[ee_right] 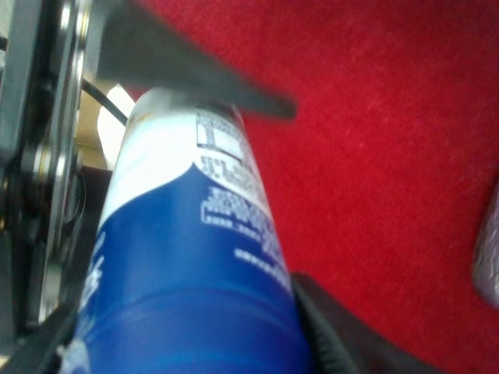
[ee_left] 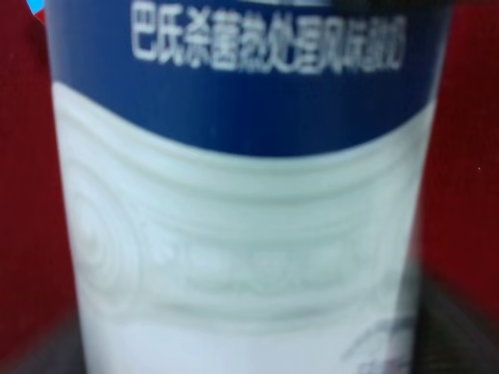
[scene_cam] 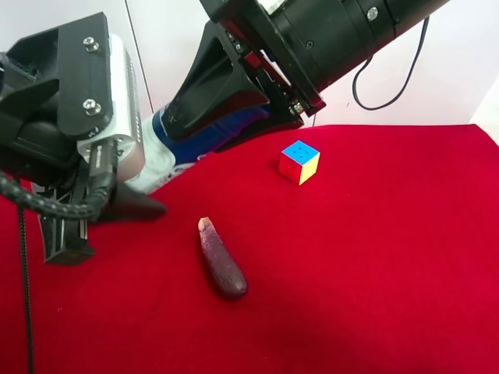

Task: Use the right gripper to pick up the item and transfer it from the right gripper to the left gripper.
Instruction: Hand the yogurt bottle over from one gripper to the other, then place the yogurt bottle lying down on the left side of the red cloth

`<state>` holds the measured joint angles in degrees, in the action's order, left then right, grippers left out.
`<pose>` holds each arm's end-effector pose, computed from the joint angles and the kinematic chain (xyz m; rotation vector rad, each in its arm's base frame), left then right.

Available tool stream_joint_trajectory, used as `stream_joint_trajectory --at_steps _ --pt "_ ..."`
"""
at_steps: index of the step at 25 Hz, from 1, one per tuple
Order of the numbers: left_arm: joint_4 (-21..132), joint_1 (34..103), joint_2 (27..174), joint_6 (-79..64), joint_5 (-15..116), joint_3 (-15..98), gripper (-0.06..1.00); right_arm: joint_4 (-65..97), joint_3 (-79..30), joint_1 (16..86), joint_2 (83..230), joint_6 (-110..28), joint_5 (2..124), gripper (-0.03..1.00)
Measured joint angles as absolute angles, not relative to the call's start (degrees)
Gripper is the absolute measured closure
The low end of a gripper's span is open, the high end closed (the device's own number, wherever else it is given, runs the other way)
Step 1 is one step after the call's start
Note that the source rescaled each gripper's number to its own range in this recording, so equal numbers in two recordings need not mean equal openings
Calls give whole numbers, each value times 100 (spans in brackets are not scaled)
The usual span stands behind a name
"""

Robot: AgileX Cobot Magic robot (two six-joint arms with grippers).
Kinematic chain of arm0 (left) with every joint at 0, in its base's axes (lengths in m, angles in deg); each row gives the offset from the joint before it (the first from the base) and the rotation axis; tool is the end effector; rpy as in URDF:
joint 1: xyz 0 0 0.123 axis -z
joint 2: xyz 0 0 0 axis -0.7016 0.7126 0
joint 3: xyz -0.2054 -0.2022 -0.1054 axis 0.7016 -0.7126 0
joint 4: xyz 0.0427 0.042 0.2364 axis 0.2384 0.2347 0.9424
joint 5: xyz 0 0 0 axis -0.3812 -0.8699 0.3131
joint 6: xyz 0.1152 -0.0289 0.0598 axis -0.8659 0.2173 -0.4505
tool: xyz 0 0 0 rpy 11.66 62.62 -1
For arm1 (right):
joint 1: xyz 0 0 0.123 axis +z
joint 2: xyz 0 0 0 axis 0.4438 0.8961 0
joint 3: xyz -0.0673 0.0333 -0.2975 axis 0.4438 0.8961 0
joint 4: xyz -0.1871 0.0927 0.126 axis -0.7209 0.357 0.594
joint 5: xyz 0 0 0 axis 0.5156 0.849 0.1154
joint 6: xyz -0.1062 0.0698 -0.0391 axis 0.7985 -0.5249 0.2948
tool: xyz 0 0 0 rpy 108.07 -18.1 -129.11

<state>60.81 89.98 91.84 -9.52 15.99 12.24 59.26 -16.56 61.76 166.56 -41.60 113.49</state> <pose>0.1574 -0.1773 0.3007 1.4956 1.8864 -0.2421 0.1983 0.2503 0.3459 -0.8891 2.4211 1.2328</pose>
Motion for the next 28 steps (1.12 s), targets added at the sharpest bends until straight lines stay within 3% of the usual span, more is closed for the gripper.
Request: stream_joint_trajectory --at_steps 2,12,13,14,15,16,18,21,28 --pt "6086 8998 9184 -980 1611 1224 87 5932 -1656 6176 16656 -4158 11349 96" --pt "6090 8998 9184 -997 1628 1224 86 5882 -1656 6176 16656 -4153 11337 95" --pt "6090 8998 9184 -997 1616 1224 86 5836 -1656 6176 16656 -4119 11301 83" --pt "6090 8998 9184 -1011 1587 1224 86 5785 -1656 6176 16644 -4092 11219 64" --pt "6090 8998 9184 -1020 1564 1224 86 5729 -1656 6176 16644 -4068 11157 38" --pt "6090 8998 9184 -1020 1558 1224 86 5690 -1656 6176 16644 -4063 11145 21" --pt "6090 8998 9184 -1020 1558 1224 86 5577 -1656 6176 16644 -4057 11126 6" --pt "6090 8998 9184 -1020 1558 1224 86 5533 -1656 6176 16644 -4057 11104 -1" --pt "6092 8998 9184 -1024 1558 1224 86 5435 -1656 6176 16555 -4063 11419 -3"
